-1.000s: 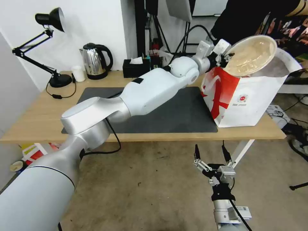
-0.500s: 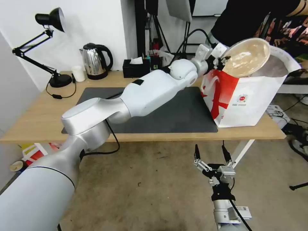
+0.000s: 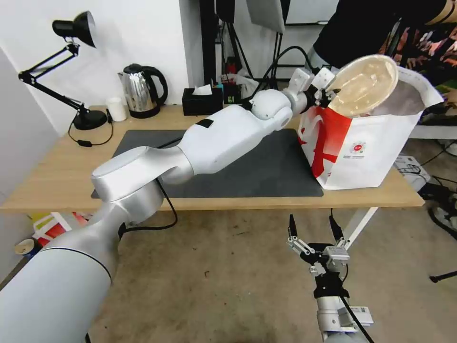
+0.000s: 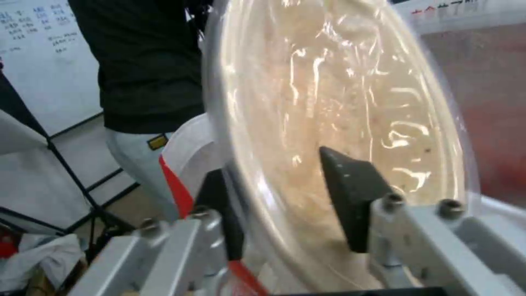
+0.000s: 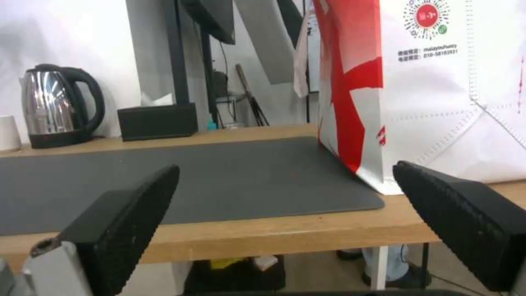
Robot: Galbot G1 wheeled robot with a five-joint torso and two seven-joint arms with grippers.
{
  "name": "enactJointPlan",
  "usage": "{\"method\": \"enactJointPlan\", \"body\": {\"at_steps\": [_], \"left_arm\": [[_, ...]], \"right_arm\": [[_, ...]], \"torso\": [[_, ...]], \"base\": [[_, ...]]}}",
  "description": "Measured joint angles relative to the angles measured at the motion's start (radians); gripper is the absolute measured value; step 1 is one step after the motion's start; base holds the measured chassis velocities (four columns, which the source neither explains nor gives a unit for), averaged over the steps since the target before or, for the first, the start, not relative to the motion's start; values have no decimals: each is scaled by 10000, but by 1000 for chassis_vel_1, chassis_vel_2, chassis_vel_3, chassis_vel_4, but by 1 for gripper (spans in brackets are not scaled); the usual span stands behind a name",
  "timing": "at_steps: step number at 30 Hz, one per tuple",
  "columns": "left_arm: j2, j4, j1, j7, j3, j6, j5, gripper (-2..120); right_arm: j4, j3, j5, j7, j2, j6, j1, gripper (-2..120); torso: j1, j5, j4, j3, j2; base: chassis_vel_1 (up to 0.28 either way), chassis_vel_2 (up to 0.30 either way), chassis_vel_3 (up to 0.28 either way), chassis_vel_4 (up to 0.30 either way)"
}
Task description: Pick up the trash from the table and place it into the takeout bag.
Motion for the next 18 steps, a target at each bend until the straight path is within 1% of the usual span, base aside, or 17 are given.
{"method": "enactJointPlan", "body": {"at_steps": [1,2,3,4,5,6,7,10,11,12,13,14,15,16,18], "left_arm": [[1,0,-15,-4,-5,6,-18,40],[1,0,-15,-4,-5,6,-18,40],[2,0,-26,-5,-9,10,-30,48],[3,-1,-38,-5,-10,11,-41,53],[3,-1,-42,-5,-10,12,-48,55],[3,-3,-52,-5,-5,14,-76,61],[3,-3,-52,-5,-5,14,-76,61],[3,-2,-81,-10,16,16,-155,73],[3,-2,-81,-10,16,16,-155,73],[4,1,-96,-14,31,17,-176,79],[4,4,-106,-17,36,17,-188,82],[4,10,-142,-23,48,17,-226,91],[4,10,-142,-23,48,17,-226,91],[4,19,-162,-25,57,16,-249,95],[4,35,-187,-28,68,15,-273,97]], "right_arm": [[0,0,0,0,0,0,0,100],[0,0,0,0,0,0,0,100],[0,0,-1,0,0,0,0,100],[0,0,0,0,0,0,0,100],[0,0,0,0,0,0,0,100],[0,0,1,0,0,0,0,100],[0,0,1,0,0,0,0,100],[0,0,0,0,0,0,0,100],[0,0,0,0,0,0,0,100],[0,0,0,0,0,0,0,100],[0,0,0,0,0,0,0,100],[0,0,0,0,0,0,0,100],[0,0,0,0,0,0,0,100],[0,0,0,0,0,0,0,100],[0,0,0,0,0,0,0,100]], "torso": [[0,0,0,0,0],[0,0,0,0,0],[0,0,0,0,0],[0,0,0,0,0],[0,0,0,0,0],[0,0,1,0,0],[0,0,1,0,0],[0,0,0,0,0],[0,0,0,0,0],[0,0,0,0,0],[0,0,0,0,0],[0,0,0,0,0],[0,0,0,0,0],[0,0,0,0,0],[0,0,0,0,0]], "base": [[0,0,0,0],[0,0,0,0],[0,0,0,0],[0,0,0,0],[0,0,0,0],[0,0,0,0],[0,0,0,0],[0,0,0,0],[0,0,0,0],[0,0,0,0],[0,0,0,0],[0,0,0,0],[0,0,0,0],[0,0,0,0],[0,0,0,0]]}}
